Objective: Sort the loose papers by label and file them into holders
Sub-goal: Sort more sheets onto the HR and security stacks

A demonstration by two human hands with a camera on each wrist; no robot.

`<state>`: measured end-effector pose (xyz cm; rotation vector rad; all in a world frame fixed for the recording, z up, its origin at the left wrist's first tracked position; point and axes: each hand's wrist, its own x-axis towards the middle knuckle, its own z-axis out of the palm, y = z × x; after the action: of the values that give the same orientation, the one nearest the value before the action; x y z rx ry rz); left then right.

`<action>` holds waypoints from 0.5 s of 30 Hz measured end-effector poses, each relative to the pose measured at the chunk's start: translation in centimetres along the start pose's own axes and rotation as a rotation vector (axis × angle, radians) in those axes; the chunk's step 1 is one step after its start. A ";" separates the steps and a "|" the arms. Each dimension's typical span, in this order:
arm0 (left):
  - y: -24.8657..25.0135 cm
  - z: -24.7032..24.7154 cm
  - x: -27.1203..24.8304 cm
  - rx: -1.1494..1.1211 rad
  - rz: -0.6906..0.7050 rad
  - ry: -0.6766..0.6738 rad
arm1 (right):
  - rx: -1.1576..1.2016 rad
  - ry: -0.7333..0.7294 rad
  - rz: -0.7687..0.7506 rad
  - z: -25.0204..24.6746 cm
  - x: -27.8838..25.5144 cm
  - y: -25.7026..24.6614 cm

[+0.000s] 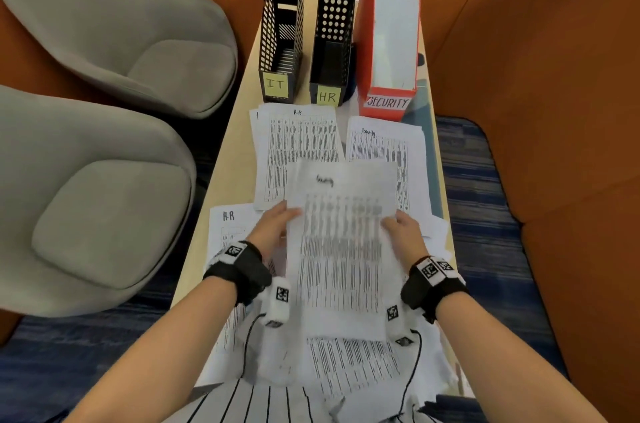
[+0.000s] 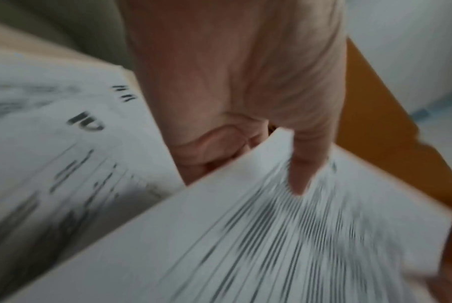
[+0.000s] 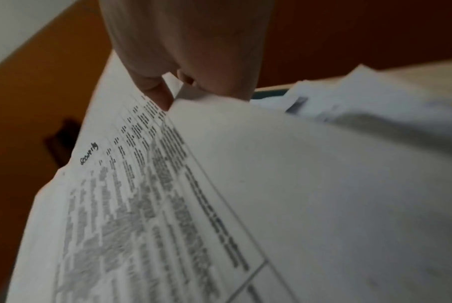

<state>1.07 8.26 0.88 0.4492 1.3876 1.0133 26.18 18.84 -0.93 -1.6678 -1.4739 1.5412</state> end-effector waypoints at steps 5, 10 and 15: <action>0.9 0.6 2.7 0.336 0.075 0.113 | 0.250 -0.005 0.111 -0.5 2.0 -3.6; 3.8 0.5 6.9 0.330 0.043 0.169 | 0.070 -0.251 0.302 -0.1 2.2 -3.1; 4.6 -3.6 11.4 0.664 -0.129 0.505 | 0.255 0.204 0.349 -2.8 7.3 -3.5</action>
<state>-5.26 18.73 -2.97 0.5995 2.1904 0.5517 25.90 27.41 -0.34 -1.9276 -0.8754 1.5949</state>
